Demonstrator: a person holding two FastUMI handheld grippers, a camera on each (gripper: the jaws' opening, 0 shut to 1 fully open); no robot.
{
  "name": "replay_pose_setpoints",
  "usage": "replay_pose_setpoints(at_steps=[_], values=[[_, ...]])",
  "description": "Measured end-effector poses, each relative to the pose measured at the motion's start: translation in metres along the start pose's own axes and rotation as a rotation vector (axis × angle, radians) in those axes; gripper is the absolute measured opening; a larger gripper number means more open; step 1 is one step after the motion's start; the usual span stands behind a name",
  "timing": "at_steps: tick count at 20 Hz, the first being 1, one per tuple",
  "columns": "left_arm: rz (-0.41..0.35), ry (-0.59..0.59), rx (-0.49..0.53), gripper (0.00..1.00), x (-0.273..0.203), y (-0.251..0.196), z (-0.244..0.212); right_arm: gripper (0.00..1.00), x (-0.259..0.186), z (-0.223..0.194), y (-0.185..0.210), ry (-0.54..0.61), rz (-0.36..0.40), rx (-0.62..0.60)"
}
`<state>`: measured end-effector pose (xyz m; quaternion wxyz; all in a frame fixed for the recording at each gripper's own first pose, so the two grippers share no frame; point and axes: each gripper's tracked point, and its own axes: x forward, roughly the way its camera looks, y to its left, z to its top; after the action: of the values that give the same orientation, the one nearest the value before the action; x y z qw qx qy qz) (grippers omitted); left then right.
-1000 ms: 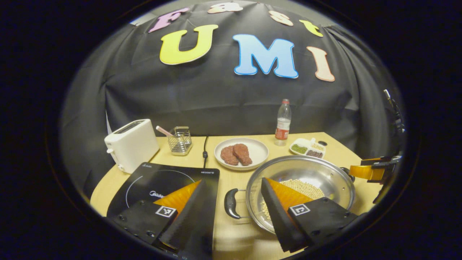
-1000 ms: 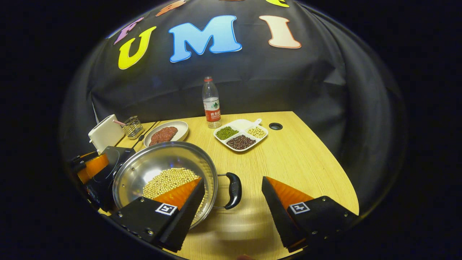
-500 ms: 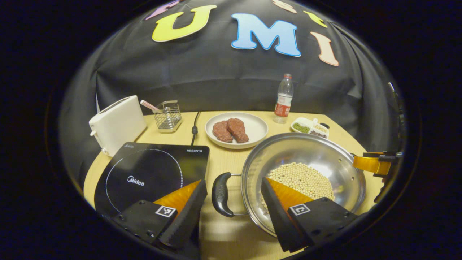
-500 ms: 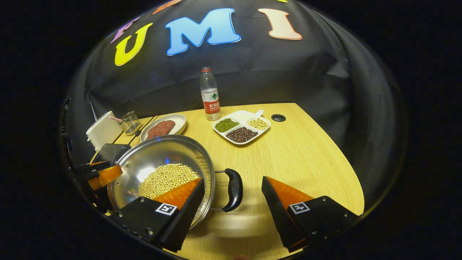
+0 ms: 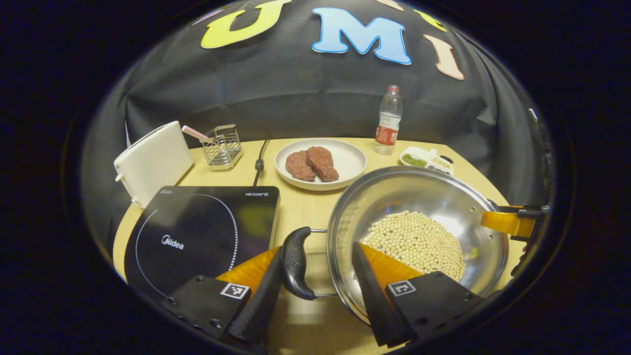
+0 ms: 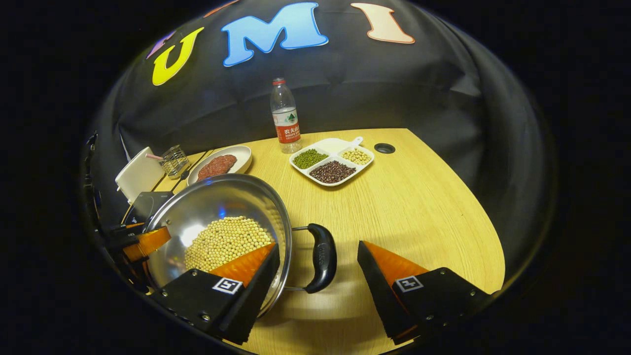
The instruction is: First push the handle of the pot to place it horizontally, then grasp the pot with both hands and set it on the induction cooktop.
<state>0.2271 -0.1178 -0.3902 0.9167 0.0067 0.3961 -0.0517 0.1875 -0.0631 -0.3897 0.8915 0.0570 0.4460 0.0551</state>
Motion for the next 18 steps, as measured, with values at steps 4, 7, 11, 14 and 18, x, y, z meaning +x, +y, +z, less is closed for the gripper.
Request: replay_pose_setpoints(at_steps=[4,7,11,14,18], values=[[0.003,0.003,-0.001,0.69,0.002,0.002,0.0,0.81,0.002,-0.002,0.009,0.017,0.022,0.01],[0.009,0.002,-0.009,0.67,0.0,0.003,0.0,0.61,0.004,-0.004,0.009,0.018,0.01,0.006],[0.0,-0.004,-0.035,0.6,0.002,0.003,0.001,0.47,0.003,-0.004,0.01,0.032,0.001,0.009],[0.003,0.003,-0.02,0.64,0.0,0.001,0.002,0.47,0.0,-0.004,0.009,0.033,-0.004,-0.003],[-0.007,-0.003,-0.058,0.64,-0.013,-0.003,0.001,0.47,-0.005,0.001,0.009,0.028,-0.004,-0.016]])
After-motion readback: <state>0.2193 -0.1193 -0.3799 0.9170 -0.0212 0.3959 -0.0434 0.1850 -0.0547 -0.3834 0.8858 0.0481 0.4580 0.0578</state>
